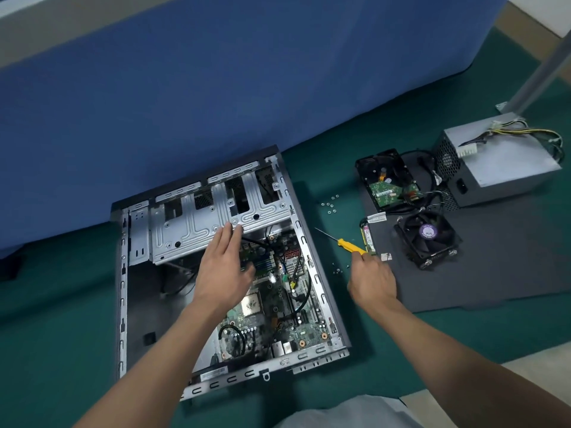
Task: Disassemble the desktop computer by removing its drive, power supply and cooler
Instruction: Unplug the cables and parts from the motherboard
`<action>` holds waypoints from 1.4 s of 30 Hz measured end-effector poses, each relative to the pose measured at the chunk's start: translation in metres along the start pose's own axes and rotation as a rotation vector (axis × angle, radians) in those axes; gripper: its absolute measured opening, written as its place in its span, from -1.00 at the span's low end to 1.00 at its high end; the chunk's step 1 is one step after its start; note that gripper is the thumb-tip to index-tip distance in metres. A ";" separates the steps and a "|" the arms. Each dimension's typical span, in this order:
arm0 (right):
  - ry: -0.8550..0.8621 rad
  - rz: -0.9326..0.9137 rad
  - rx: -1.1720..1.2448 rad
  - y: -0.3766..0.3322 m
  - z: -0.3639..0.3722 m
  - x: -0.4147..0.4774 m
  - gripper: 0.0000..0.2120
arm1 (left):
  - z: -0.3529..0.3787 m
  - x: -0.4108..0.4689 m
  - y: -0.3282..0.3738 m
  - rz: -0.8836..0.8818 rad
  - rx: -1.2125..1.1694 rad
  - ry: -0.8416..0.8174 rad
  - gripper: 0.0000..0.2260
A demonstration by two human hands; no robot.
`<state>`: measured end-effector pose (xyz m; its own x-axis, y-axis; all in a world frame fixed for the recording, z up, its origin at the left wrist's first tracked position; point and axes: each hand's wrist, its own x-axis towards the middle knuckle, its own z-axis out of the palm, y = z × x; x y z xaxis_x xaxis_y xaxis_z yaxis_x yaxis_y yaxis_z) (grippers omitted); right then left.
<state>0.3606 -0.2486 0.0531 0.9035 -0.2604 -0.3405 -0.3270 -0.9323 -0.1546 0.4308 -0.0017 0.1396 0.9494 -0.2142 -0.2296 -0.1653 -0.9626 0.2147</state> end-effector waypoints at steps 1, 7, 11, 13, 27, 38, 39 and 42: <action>-0.041 0.026 0.018 -0.002 0.000 0.001 -0.65 | -0.001 0.000 0.000 0.002 -0.001 -0.009 -0.26; -0.088 0.103 0.149 -0.007 -0.014 0.004 -0.65 | -0.010 -0.002 0.002 -0.014 -0.025 -0.076 -0.26; -0.012 0.101 0.324 -0.010 -0.041 0.005 -0.73 | -0.008 -0.009 0.006 -0.053 -0.120 -0.066 -0.27; 0.045 0.123 0.453 -0.013 -0.058 0.003 -0.77 | -0.003 -0.018 0.009 -0.063 -0.159 -0.052 -0.29; -0.187 0.302 1.837 -0.084 -0.088 -0.121 -0.90 | 0.019 -0.144 -0.034 0.067 -0.294 0.128 -0.75; -0.632 0.091 2.016 -0.123 0.001 -0.253 -0.77 | 0.046 -0.224 -0.067 0.017 -0.438 0.569 -0.76; -0.670 0.092 2.008 -0.126 0.009 -0.259 -0.75 | 0.051 -0.233 -0.065 -0.041 -0.465 0.628 -0.80; -0.754 0.162 1.948 -0.132 0.033 -0.266 -0.69 | 0.070 -0.249 -0.058 -0.293 -0.715 0.530 -0.91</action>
<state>0.1542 -0.0476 0.1334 0.7459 0.3034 -0.5929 -0.6255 0.6250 -0.4670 0.1854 0.0957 0.1180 0.9543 0.2933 0.0579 0.1360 -0.5984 0.7896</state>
